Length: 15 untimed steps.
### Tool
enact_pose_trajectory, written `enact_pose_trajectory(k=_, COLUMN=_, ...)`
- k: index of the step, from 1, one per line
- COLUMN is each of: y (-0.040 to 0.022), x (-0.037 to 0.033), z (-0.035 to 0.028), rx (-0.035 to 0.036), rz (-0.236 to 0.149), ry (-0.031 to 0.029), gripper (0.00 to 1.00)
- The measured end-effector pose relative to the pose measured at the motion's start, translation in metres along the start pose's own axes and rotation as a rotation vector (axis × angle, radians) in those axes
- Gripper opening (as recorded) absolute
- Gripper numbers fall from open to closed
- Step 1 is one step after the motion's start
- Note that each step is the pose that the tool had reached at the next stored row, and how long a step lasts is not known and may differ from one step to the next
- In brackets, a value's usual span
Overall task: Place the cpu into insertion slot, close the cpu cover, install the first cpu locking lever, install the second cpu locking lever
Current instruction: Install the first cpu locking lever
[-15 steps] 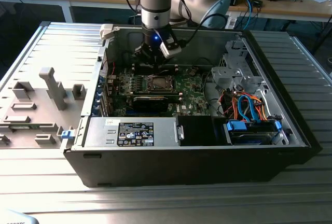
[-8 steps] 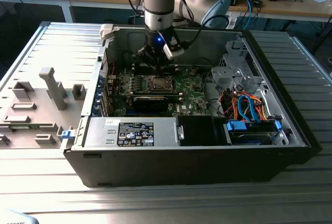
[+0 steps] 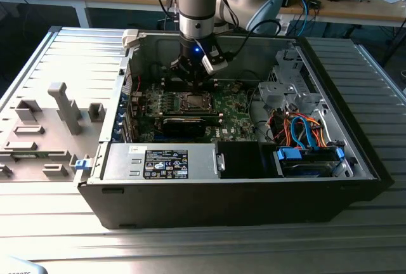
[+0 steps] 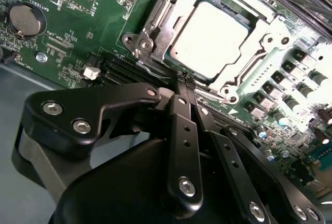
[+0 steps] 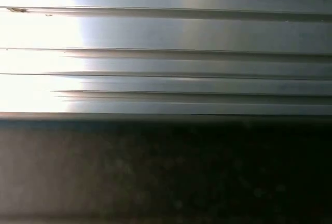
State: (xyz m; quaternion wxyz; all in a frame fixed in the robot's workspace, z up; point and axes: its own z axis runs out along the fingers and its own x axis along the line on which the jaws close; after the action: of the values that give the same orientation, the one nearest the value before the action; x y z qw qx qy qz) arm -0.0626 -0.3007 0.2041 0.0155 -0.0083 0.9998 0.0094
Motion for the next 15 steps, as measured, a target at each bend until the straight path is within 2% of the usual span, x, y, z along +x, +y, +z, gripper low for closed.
enact_pose_trajectory(k=10, y=-0.0008, x=-0.0092, z=0.0032, rx=-0.0003, rz=-0.001, ry=0.0003, gripper=0.11)
enact_pose_trajectory(k=15, y=0.0017, x=-0.0103, z=0.0029, rx=-0.0005, rz=-0.010, ry=0.0003, gripper=0.11)
